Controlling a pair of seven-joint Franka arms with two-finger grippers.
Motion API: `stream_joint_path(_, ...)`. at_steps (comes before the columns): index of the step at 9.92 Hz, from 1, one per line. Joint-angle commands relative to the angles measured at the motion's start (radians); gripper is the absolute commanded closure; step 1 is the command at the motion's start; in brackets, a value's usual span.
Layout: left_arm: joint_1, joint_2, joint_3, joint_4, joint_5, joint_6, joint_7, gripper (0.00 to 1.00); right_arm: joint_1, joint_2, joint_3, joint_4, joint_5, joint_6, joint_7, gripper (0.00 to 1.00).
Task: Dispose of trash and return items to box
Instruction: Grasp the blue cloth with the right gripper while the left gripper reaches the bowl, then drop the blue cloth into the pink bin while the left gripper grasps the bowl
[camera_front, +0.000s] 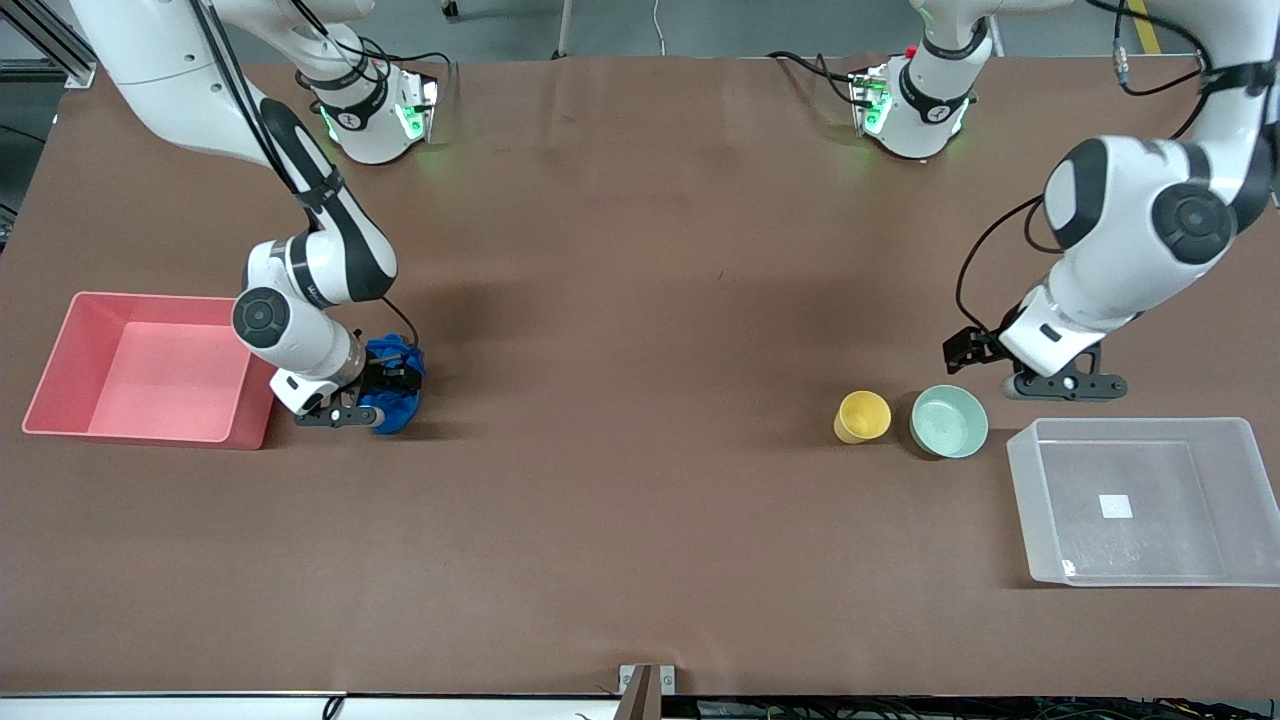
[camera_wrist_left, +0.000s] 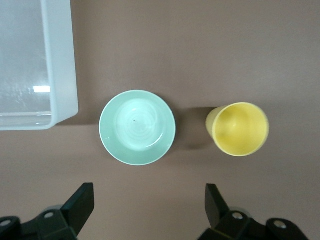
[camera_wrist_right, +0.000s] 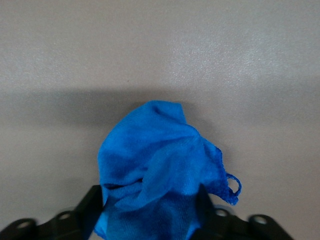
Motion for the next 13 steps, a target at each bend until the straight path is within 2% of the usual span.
stream_joint_path(1,0.057,0.109,-0.009,-0.036,0.012,0.109,0.046,0.03,-0.006,-0.012,0.001,-0.024,-0.028,0.017,0.023,0.88)
stream_joint_path(2,0.079,0.151,-0.009,-0.045,0.012,0.164,0.056,0.04,-0.009,-0.009,0.001,-0.022,-0.028,0.017,0.029,0.96)
stream_joint_path(3,0.097,0.166,-0.009,-0.076,0.012,0.213,0.056,0.04,-0.009,-0.009,0.003,-0.021,-0.028,0.016,0.034,0.98)
stream_joint_path(6,0.148,0.206,-0.009,-0.137,0.011,0.330,0.028,0.07,0.000,-0.032,0.008,-0.007,-0.026,-0.016,0.147,0.99)
stream_joint_path(7,0.153,0.226,-0.009,-0.134,0.011,0.345,0.025,0.06,-0.002,-0.073,0.027,0.013,-0.025,-0.083,0.176,0.99)
stream_joint_path(9,0.150,0.254,-0.009,-0.125,0.005,0.364,-0.028,0.07,-0.005,-0.193,0.032,0.126,-0.011,-0.384,0.178,0.99)
stream_joint_path(11,0.137,0.289,-0.009,-0.108,0.005,0.405,-0.108,0.07,-0.029,-0.303,0.011,0.256,-0.011,-0.670,0.157,0.99)
stream_joint_path(12,0.136,0.298,-0.010,-0.098,0.005,0.405,-0.140,0.09,-0.040,-0.343,-0.029,0.289,-0.011,-0.750,0.110,0.99)
stream_joint_path(13,0.136,0.309,-0.010,-0.094,0.006,0.412,-0.160,0.27,-0.038,-0.382,-0.117,0.287,-0.015,-0.783,0.018,0.99)
